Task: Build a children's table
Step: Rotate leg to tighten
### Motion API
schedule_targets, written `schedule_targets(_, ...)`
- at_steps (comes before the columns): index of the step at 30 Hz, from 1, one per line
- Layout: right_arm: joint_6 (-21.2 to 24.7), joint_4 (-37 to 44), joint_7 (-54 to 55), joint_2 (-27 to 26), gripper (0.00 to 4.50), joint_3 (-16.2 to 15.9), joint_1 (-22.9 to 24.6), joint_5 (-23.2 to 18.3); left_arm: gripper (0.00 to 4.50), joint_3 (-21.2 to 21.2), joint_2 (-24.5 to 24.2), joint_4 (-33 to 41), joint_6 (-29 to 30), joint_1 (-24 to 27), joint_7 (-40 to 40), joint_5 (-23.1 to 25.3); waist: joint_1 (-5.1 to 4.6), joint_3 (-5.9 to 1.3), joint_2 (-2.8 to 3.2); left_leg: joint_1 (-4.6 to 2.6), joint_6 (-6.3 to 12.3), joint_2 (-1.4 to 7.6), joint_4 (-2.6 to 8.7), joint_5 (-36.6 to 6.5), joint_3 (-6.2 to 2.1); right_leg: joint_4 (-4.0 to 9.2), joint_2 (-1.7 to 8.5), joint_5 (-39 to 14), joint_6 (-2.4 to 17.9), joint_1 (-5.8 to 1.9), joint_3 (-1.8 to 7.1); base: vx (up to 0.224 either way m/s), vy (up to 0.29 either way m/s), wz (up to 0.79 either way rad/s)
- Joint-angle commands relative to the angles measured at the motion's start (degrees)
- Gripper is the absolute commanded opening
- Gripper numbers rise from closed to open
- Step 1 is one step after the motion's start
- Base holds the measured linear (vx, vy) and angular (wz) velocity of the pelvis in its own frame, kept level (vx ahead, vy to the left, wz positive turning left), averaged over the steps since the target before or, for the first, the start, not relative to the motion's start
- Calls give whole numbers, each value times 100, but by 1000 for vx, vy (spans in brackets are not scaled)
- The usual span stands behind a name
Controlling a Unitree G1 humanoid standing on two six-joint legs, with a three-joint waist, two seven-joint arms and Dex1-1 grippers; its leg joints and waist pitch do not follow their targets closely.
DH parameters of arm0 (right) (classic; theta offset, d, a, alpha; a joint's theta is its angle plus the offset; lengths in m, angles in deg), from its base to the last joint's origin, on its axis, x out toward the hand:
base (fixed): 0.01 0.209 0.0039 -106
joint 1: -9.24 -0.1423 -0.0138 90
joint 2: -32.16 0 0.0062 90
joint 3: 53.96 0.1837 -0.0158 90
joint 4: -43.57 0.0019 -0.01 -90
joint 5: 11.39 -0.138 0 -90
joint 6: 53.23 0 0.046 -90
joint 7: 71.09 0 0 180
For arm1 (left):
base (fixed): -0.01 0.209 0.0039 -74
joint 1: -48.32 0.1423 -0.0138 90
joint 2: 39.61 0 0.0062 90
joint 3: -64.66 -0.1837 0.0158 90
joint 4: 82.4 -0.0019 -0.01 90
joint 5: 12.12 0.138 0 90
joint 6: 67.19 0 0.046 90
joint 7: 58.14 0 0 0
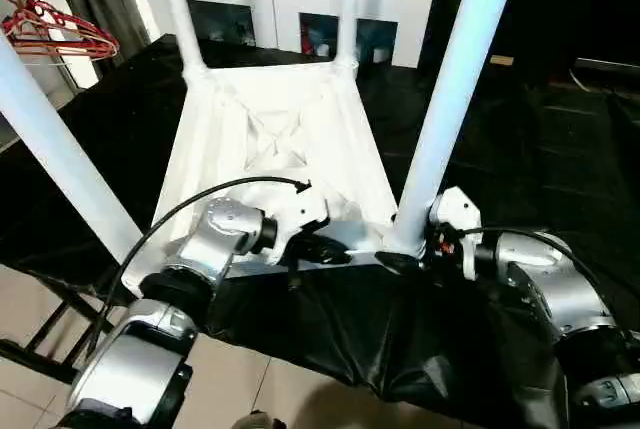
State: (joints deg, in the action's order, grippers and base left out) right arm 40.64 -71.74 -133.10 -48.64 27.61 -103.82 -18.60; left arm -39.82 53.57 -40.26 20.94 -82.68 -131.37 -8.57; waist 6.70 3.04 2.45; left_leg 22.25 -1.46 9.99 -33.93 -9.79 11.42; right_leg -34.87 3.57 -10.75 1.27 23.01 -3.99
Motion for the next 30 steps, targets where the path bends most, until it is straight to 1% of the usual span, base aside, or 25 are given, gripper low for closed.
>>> schedule_targets(1, 92, 202, -295, -31, 320, -202, 88, -96, 0, 5, 16, 244, -119, -78, -133, -231, -2, -393, -102, -120, 528, 385, 340, -1047, -180, 473, 557, -1295, 1148, -275, 295, 0, 0, 0)
schedule_targets(3, 113, 236, -325, -31, 301, -209, 103, -112, 0, 4, 8, 259, -109, -74, -151, -236, 2, -396, -94, -115, 545, 387, 338, -1016, -181, 465, 559, -1204, 1187, -272, 289, 0, 0, 0)
schedule_targets(4, 143, 285, -358, -23, 301, -222, 123, -134, 0, -1, -4, 280, -96, -67, -172, -240, 5, -391, -97, -118, 535, 388, 339, -1036, -180, 470, 561, -1234, 1193, -272, 287, 0, 0, 0)
schedule_targets(5, 143, 285, -358, -23, 283, -222, 123, -134, 0, -1, -4, 280, -96, -67, -172, -240, 10, -390, -97, -122, 520, 390, 342, -1048, -183, 471, 563, -1270, 1185, -272, 289, 0, 0, 0)
schedule_targets(8, 206, 369, -415, -12, 274, -258, 158, -162, 0, 0, -14, 288, -91, -60, -215, -235, 10, -390, -101, -116, 508, 385, 340, -1034, -183, 472, 562, -1296, 1162, -276, 291, 0, 0, 0)
schedule_targets(13, 284, 398, -370, -73, 271, -276, 219, -187, 0, 21, 21, 273, -84, -51, -130, -211, 14, -394, -104, -111, 513, 378, 333, -1006, -180, 470, 562, -1281, 1161, -280, 287, 0, 0, 0)
schedule_targets(14, 379, 369, -165, -190, 270, -220, 240, -166, 0, 46, 73, 250, -92, -53, 22, -183, 16, -394, -103, -113, 513, 380, 332, -998, -179, 471, 562, -1275, 1158, -275, 290, 0, 0, 0)
schedule_targets(15, 381, 316, -31, -245, 270, -195, 227, -130, 0, 59, 104, 224, -92, -66, 116, -166, 17, -392, -97, -119, 515, 382, 334, -1012, -180, 474, 559, -1291, 1156, -265, 290, 0, 0, 0)
schedule_targets(16, 359, 184, 268, -356, 270, -147, 189, -42, 0, 83, 169, 162, -89, -97, 324, -129, 8, -390, -94, -114, 481, 385, 343, -1025, -186, 474, 559, -1336, 1143, -265, 289, 0, 0, 0)
schedule_targets(17, 324, -149, 987, -594, 270, -63, 74, 180, 0, 126, 314, 11, -65, -179, 830, -21, -21, -374, -94, -128, 407, 377, 356, -1144, -190, 496, 559, -1487, 1134, -247, 282, 0, 0, 0)
schedule_targets(18, 323, -170, 1028, -607, 270, -59, 66, 193, 0, 128, 323, 2, -63, -184, 861, -14, -44, -365, -98, -129, 352, 365, 359, -1221, -194, 511, 564, -1625, 1120, -243, 279, 0, 0, 0)
schedule_targets(19, 318, -309, 1308, -696, 270, -29, 15, 280, 0, 141, 381, -62, -49, -220, 1068, 34, -84, -342, -103, -149, 256, 341, 372, -1403, -200, 560, 570, -2022, 1045, -241, 269, 0, 0, 0)
schedule_targets(20, 306, -599, 1867, -925, 270, 52, -94, 387, 0, 156, 534, -173, -42, -283, 1469, 114, -110, -339, -109, -156, 192, 338, 379, -1491, -214, 592, 582, -2298, 943, -254, 275, 0, 0, 0)
schedule_targets(21, 306, -602, 1872, -927, 270, 53, -95, 388, 0, 156, 536, -174, -42, -284, 1473, 115, -130, -335, -98, -163, 152, 349, 384, -1519, -223, 587, 578, -2315, 936, -238, 282, 0, 0, 0)
schedule_targets(22, 324, -673, 2050, -1017, 270, 86, -130, 399, 0, 165, 600, -222, -51, -310, 1648, 151, -182, -329, -107, -159, 134, 343, 400, -1603, -229, 605, 565, -2367, 906, -246, 277, 0, 0, 0)
schedule_targets(23, 366, -761, 2256, -1136, 270, 120, -175, 404, 0, 184, 692, -280, -28, -346, 1870, 179, -200, -332, -104, -174, 150, 334, 391, -1630, -219, 616, 562, -2358, 885, -233, 288, 0, 0, 0)
schedule_targets(25, 351, -931, 2678, -1394, 270, 67, -287, 546, 0, 231, 936, -382, 89, -430, 2410, 232, -216, -325, -96, -179, 149, 334, 392, -1658, -217, 619, 568, -2361, 906, -223, 295, 0, 0, 0)
schedule_targets(27, 485, -1144, 3189, -1641, 270, 62, -454, 676, 0, 245, 1146, -422, 188, -471, 2716, 242, -222, -334, -99, -190, 137, 327, 388, -1631, -219, 617, 562, -2351, 917, -225, 291, 0, 0, 0)
schedule_targets(28, 467, -1247, 3366, -1767, 270, 113, -526, 692, 0, 225, 1225, -453, 187, -484, 2850, 265, -230, -332, -113, -167, 165, 327, 395, -1582, -222, 617, 562, -2286, 912, -243, 292, 0, 0, 0)
schedule_targets(29, 454, -1282, 3419, -1807, 270, 130, -548, 695, 0, 218, 1249, -465, 185, -488, 2896, 274, -235, -333, -101, -171, 171, 331, 395, -1581, -220, 614, 565, -2255, 908, -233, 298, 0, 0, 0)
schedule_targets(30, 447, -1336, 3457, -1909, 270, 195, -595, 632, 0, 190, 1302, -480, 170, -488, 2958, 295, -232, -338, -103, -180, 187, 327, 389, -1582, -214, 621, 564, -2239, 904, -229, 298, 0, 0, 0)
